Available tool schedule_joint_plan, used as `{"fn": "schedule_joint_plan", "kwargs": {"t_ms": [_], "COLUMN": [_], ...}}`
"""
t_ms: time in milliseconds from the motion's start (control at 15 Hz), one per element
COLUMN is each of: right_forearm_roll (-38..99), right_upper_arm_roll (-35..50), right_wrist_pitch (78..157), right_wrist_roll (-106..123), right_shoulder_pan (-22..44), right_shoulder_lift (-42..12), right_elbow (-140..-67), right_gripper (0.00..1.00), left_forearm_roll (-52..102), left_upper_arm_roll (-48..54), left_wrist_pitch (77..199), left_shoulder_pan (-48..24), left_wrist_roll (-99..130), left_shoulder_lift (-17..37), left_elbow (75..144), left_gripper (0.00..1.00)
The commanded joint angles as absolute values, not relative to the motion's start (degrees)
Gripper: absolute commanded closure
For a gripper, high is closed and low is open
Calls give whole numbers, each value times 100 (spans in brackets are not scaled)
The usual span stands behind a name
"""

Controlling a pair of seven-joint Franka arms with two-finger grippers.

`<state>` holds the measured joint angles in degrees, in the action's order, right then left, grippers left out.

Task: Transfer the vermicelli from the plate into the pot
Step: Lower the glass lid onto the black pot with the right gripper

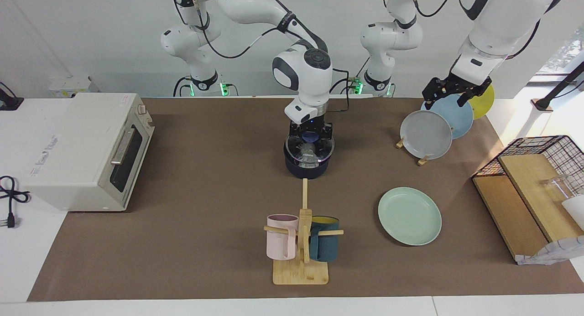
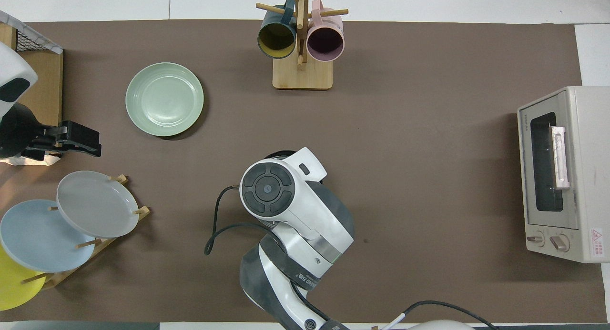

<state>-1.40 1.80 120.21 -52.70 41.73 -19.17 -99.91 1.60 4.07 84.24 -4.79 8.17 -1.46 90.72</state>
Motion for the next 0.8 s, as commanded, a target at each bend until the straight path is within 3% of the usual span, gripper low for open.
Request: {"fn": "schedule_joint_plan", "kwargs": {"t_ms": [0,533,733], "right_forearm_roll": [-290,-281,-281], "right_upper_arm_roll": [193,202,202], "right_wrist_pitch": [12155,12331,12331], "right_wrist_roll": [-5344,-5353,-5353], "right_shoulder_pan": [4122,4104,4104], "right_shoulder_lift": [-1951,-2030,-2030], "right_elbow": [-10028,-10081,-10090], "right_gripper": [65,65,58], "left_forearm_roll": [264,220,220], "left_upper_arm_roll": [431,448,448], "left_wrist_pitch": [8517,8314,8314], "left_shoulder_pan": [-439,-439,-439], "left_wrist_roll": [835,835,835], "left_shoulder_lift": [-281,-114,-167], "left_elbow": [9237,8947,8991], "left_gripper": [0,0,0]}}
